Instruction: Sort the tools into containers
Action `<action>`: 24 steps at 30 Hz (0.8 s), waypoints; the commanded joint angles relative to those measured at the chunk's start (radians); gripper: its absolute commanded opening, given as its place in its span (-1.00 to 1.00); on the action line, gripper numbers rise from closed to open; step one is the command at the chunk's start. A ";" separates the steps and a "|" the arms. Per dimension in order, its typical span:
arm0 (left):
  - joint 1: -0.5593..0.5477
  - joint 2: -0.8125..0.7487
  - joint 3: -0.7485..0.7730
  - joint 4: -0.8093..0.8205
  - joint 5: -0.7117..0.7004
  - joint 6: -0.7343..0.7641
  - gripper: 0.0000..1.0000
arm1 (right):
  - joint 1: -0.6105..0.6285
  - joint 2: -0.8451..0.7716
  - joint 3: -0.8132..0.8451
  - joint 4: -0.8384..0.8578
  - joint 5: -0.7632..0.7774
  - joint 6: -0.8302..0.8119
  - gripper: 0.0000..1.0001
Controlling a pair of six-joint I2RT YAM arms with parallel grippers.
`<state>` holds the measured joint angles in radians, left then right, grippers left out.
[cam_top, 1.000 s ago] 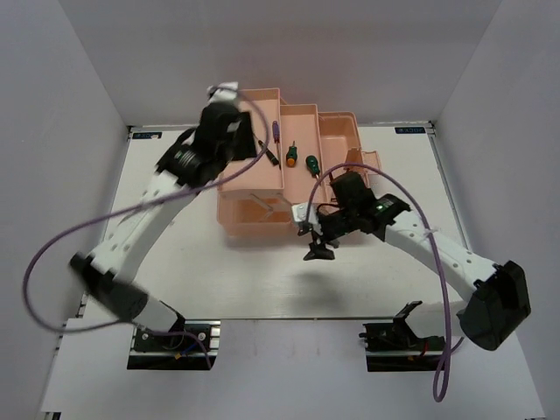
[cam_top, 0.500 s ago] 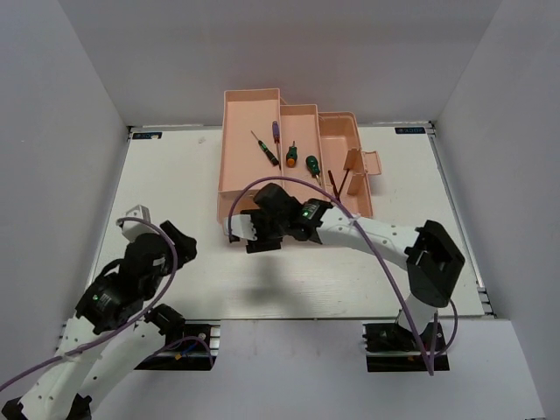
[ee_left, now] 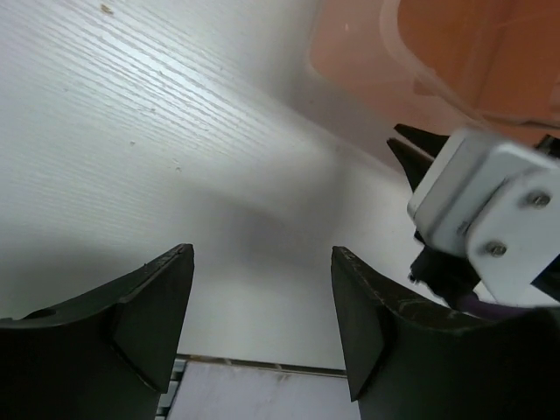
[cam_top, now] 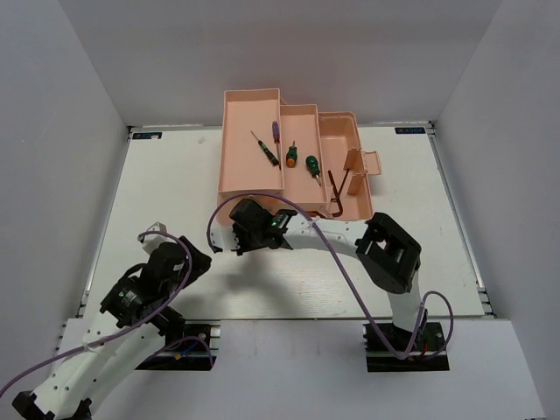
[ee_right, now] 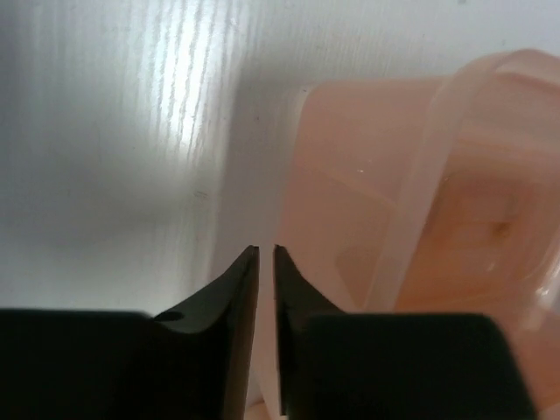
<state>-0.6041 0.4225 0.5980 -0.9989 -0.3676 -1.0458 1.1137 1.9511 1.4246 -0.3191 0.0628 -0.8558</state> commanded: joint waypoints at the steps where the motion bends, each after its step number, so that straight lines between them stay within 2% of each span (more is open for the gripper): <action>1: 0.001 0.013 -0.046 0.084 0.045 -0.036 0.48 | -0.006 0.002 0.083 0.020 0.016 -0.003 -0.72; 3: 0.001 0.038 -0.096 0.150 0.071 -0.045 0.48 | -0.005 0.002 0.106 0.008 0.006 -0.024 -0.97; 4: 0.001 0.060 -0.116 0.178 0.085 -0.045 0.48 | -0.008 -0.009 0.115 -0.003 0.006 -0.031 -1.00; 8: 0.001 0.137 -0.236 0.366 0.136 -0.068 0.48 | -0.003 -0.072 0.140 -0.032 -0.015 -0.026 -1.00; 12: 0.013 0.247 -0.296 0.613 0.193 -0.089 0.28 | -0.012 -0.139 0.178 -0.090 -0.047 0.037 -1.00; 14: 0.013 0.295 -0.282 0.629 0.206 -0.089 0.26 | -0.015 -0.161 0.174 -0.095 -0.052 0.029 -1.00; 16: 0.013 0.328 -0.250 0.608 0.206 -0.089 0.26 | -0.014 -0.164 0.137 -0.098 -0.080 0.003 -0.50; 17: 0.013 0.328 -0.250 0.591 0.206 -0.080 0.26 | -0.011 -0.164 0.113 -0.098 -0.077 -0.005 -0.16; 19: 0.013 0.274 -0.239 0.542 0.196 -0.080 0.26 | -0.011 -0.169 0.096 -0.092 -0.081 0.001 0.09; 20: 0.013 0.247 -0.239 0.527 0.185 -0.080 0.26 | -0.009 -0.164 0.096 -0.092 -0.081 0.004 0.39; 24: 0.013 0.121 -0.262 0.448 0.176 -0.080 0.26 | -0.018 -0.106 0.132 -0.077 -0.067 0.023 0.47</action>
<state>-0.5972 0.6113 0.3134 -0.4950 -0.1822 -1.1244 1.1004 1.8069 1.5391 -0.4011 -0.0002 -0.8444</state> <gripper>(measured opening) 0.630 0.726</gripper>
